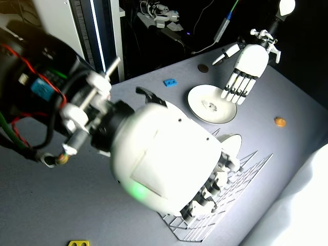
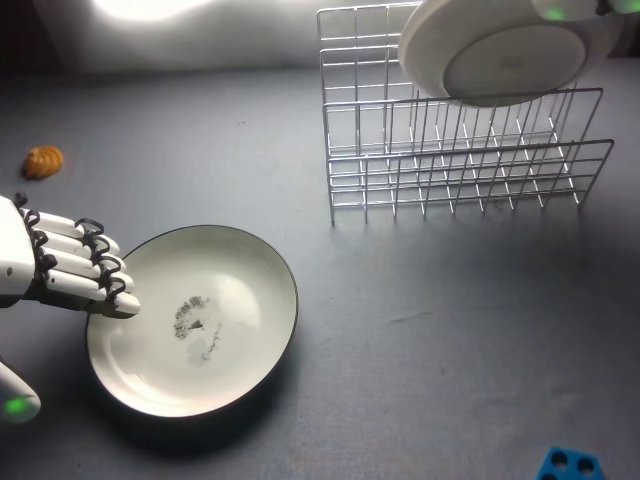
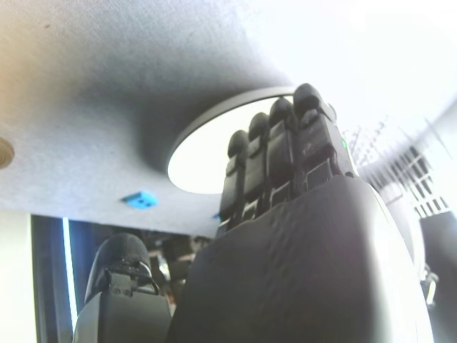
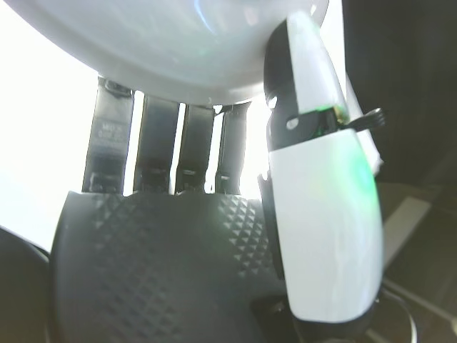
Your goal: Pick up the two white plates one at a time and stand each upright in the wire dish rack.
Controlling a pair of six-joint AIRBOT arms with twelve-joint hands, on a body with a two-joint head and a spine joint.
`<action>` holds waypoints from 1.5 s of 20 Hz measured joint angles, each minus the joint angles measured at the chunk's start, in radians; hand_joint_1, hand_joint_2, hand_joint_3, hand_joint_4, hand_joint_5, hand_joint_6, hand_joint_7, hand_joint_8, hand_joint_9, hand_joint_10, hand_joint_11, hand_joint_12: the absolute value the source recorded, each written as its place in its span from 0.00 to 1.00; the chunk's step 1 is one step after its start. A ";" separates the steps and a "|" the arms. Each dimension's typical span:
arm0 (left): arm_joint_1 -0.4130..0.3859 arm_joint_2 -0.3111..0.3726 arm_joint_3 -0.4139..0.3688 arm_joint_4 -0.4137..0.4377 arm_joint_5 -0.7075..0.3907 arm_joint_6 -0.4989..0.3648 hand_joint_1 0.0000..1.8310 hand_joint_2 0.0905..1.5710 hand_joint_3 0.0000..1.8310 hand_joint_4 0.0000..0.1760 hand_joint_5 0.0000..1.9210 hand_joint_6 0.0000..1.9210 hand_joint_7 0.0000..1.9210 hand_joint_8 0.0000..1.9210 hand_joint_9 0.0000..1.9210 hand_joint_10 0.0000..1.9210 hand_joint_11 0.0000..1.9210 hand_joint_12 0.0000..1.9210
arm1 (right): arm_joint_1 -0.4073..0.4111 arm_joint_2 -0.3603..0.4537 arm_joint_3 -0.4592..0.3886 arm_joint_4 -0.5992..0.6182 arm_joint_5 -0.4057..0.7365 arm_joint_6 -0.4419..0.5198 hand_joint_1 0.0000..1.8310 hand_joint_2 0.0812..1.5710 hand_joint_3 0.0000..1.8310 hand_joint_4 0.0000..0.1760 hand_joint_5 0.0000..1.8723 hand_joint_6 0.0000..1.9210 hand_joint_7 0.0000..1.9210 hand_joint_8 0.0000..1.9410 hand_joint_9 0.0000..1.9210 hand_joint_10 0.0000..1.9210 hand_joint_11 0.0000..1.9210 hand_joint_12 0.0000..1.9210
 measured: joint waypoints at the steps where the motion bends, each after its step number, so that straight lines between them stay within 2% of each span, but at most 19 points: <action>1: -0.004 0.000 0.000 0.002 0.000 -0.003 0.00 0.66 0.00 0.00 0.07 0.00 0.06 0.00 0.05 0.00 0.00 0.11 | -0.005 -0.007 0.007 0.000 0.001 0.001 0.64 0.74 0.00 0.13 0.45 0.66 0.46 0.57 0.49 0.30 0.33 0.70; 2: -0.006 0.000 0.000 0.005 0.000 -0.003 0.00 0.66 0.00 0.00 0.07 0.00 0.06 0.00 0.05 0.00 0.00 0.11 | -0.006 -0.011 0.011 0.000 0.003 0.002 0.65 0.73 0.00 0.12 0.47 0.63 0.48 0.54 0.51 0.27 0.35 0.68; 4: -0.008 0.000 0.000 0.015 0.000 -0.003 0.00 0.65 0.00 0.00 0.05 0.00 0.05 0.00 0.03 0.00 0.00 0.06 | -0.011 -0.026 0.031 0.000 0.003 0.011 0.65 0.73 0.00 0.13 0.46 0.63 0.49 0.54 0.52 0.26 0.34 0.69; 12: -0.013 -0.002 0.014 0.018 -0.001 -0.003 0.00 0.66 0.00 0.00 0.07 0.00 0.07 0.00 0.05 0.00 0.00 0.12 | -0.031 -0.071 0.071 0.000 0.003 0.026 0.65 0.73 0.00 0.13 0.45 0.64 0.47 0.56 0.51 0.26 0.33 0.68; 14: -0.013 -0.003 0.014 0.017 -0.001 -0.003 0.00 0.66 0.00 0.00 0.06 0.00 0.05 0.00 0.03 0.00 0.00 0.06 | -0.037 -0.080 0.082 0.000 0.005 0.027 0.65 0.73 0.00 0.14 0.46 0.63 0.48 0.54 0.53 0.27 0.35 0.68; 15: -0.013 -0.005 0.014 0.018 -0.001 -0.003 0.00 0.66 0.00 0.00 0.06 0.00 0.05 0.00 0.04 0.00 0.00 0.07 | -0.042 -0.084 0.087 0.001 0.008 0.029 0.65 0.72 0.00 0.14 0.47 0.61 0.49 0.52 0.53 0.26 0.36 0.67; 19: -0.017 -0.006 0.015 0.017 -0.002 -0.003 0.00 0.66 0.00 0.00 0.06 0.00 0.06 0.00 0.05 0.00 0.00 0.10 | -0.070 -0.095 0.093 0.004 0.040 0.034 0.65 0.73 0.00 0.13 0.46 0.64 0.49 0.54 0.52 0.25 0.34 0.69; 23: -0.018 -0.007 0.024 0.016 -0.002 -0.003 0.00 0.66 0.00 0.00 0.07 0.00 0.07 0.00 0.05 0.00 0.00 0.12 | -0.089 -0.115 0.116 0.004 0.058 0.041 0.66 0.71 0.00 0.12 0.48 0.61 0.51 0.51 0.53 0.25 0.34 0.68; 27: -0.018 -0.007 0.025 0.019 -0.002 -0.003 0.00 0.65 0.00 0.00 0.05 0.00 0.04 0.00 0.03 0.00 0.00 0.06 | -0.113 -0.149 0.159 0.003 0.053 0.055 0.66 0.71 0.00 0.12 0.48 0.60 0.51 0.50 0.53 0.24 0.35 0.69; 28: -0.018 -0.007 0.025 0.020 -0.002 -0.003 0.00 0.66 0.00 0.00 0.06 0.00 0.05 0.00 0.04 0.00 0.00 0.09 | -0.114 -0.154 0.169 0.001 0.051 0.060 0.66 0.71 0.00 0.10 0.49 0.60 0.50 0.50 0.53 0.24 0.35 0.69; 30: -0.018 -0.007 0.026 0.021 -0.002 -0.003 0.00 0.66 0.00 0.00 0.06 0.00 0.05 0.00 0.04 0.00 0.00 0.08 | -0.119 -0.157 0.179 0.001 0.057 0.063 0.65 0.72 0.00 0.07 0.47 0.63 0.48 0.53 0.52 0.23 0.33 0.70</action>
